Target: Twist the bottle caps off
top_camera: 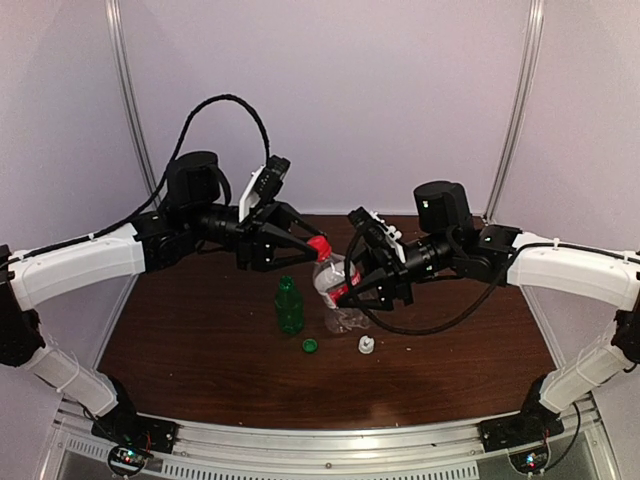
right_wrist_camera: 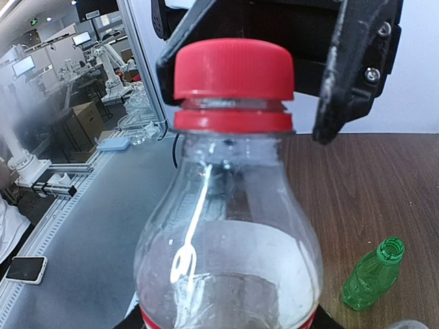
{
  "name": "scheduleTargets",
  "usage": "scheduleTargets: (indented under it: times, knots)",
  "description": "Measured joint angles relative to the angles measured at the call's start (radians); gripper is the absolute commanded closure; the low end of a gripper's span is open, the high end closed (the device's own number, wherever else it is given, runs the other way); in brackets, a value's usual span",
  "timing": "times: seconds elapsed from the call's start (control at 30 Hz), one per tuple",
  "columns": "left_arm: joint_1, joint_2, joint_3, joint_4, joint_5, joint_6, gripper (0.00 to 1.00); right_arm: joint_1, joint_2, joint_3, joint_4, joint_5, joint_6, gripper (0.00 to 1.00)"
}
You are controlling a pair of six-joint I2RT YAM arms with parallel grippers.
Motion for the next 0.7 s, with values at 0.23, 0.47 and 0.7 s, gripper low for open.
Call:
scheduleTargets:
  times: [0.23, 0.47, 0.7]
  knots:
    - [-0.003, 0.0, 0.0, 0.016, -0.014, 0.002, 0.86, -0.003, 0.0, 0.0, -0.003, 0.026, 0.008, 0.53]
    - [-0.001, -0.003, 0.0, 0.023, -0.185, -0.084, 0.86, -0.01, -0.025, 0.001, -0.002, 0.202, 0.007, 0.55]
    - [-0.069, -0.004, 0.015, -0.054, -0.663, -0.286, 0.76, -0.002, -0.033, -0.022, 0.03, 0.536, 0.016, 0.56]
